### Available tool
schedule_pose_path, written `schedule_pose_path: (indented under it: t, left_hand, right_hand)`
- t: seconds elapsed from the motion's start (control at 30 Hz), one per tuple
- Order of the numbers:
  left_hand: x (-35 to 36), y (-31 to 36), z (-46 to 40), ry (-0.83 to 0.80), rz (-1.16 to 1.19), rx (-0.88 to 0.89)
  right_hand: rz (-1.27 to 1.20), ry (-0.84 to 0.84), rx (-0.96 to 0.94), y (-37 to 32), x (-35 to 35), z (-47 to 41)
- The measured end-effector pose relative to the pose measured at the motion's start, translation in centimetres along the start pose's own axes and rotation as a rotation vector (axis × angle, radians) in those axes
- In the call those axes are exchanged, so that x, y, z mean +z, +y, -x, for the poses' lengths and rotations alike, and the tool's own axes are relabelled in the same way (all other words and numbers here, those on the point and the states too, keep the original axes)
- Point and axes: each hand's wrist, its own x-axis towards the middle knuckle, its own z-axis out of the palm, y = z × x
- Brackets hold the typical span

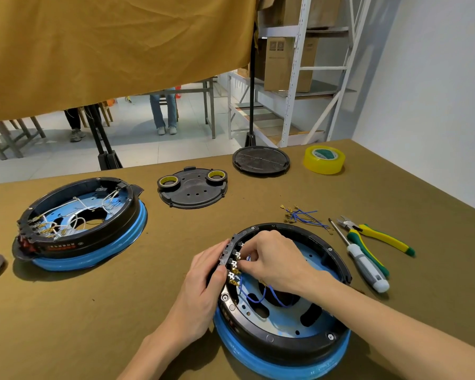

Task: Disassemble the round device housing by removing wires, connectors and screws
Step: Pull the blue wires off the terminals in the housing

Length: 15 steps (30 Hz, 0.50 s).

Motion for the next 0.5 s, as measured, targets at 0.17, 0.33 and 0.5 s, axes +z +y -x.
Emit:
schedule_pose_path:
  t: [0.17,0.33,0.5]
  left_hand:
    - [-0.07,0.1,0.04,-0.006,-0.013,0.01]
    - [0.03,0.27,-0.06,-0.011,-0.018,0.013]
    - [0.04,-0.19,-0.06,-0.012,-0.014,-0.016]
  right_hand:
    - [-0.025,-0.028,0.015,-0.09,-0.08,0.1]
    - [-0.046,-0.037,0.028,-0.21,-0.1,0.09]
    - [-0.035,-0.014,0.014,-0.07,-0.1,0.19]
